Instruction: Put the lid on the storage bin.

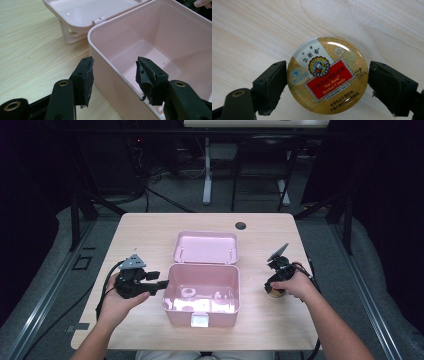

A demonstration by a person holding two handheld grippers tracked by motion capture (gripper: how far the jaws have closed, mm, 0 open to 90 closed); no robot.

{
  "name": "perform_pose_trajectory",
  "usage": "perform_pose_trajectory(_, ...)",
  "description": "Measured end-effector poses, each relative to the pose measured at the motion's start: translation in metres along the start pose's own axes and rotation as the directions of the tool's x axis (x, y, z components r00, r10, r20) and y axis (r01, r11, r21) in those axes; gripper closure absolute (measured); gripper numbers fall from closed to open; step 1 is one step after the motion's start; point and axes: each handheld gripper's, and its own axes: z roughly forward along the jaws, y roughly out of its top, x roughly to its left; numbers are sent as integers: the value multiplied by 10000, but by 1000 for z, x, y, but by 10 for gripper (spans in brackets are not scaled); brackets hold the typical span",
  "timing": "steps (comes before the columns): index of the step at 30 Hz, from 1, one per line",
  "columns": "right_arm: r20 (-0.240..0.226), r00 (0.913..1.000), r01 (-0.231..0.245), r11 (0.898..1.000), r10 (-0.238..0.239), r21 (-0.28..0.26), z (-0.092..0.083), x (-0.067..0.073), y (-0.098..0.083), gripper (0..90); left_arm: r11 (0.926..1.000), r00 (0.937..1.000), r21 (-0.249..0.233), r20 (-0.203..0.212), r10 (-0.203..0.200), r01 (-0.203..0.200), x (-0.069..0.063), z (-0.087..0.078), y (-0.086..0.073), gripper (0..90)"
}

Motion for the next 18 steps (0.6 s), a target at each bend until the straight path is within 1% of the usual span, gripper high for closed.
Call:
perform_pose_trajectory(4,-73,10000,-22,10000,22,-23,3,-1,0,166,10000,10000,-35,8,37,-37,0,1,0,477)
perform_pose_trajectory(5,-82,9999,-119,9999,119,6,3,0,-1,167,10000,10000,-34,13,32,-32,0,1,0,477)
perform_pose_trajectory(13,-120,9999,61,9998,-59,197,6,0,-1,174,10000,10000,-16,2,9,-9,0,0,0,478)
perform_pose_trajectory(14,-85,10000,21,9995,-18,301,6,0,0,174,10000,10000,-40,6,10,-10,0,1,0,478)
perform_pose_trajectory(18,-60,10000,50,9994,-48,356,7,0,0,177,10000,10000,-37,9,30,-30,0,1,0,478)
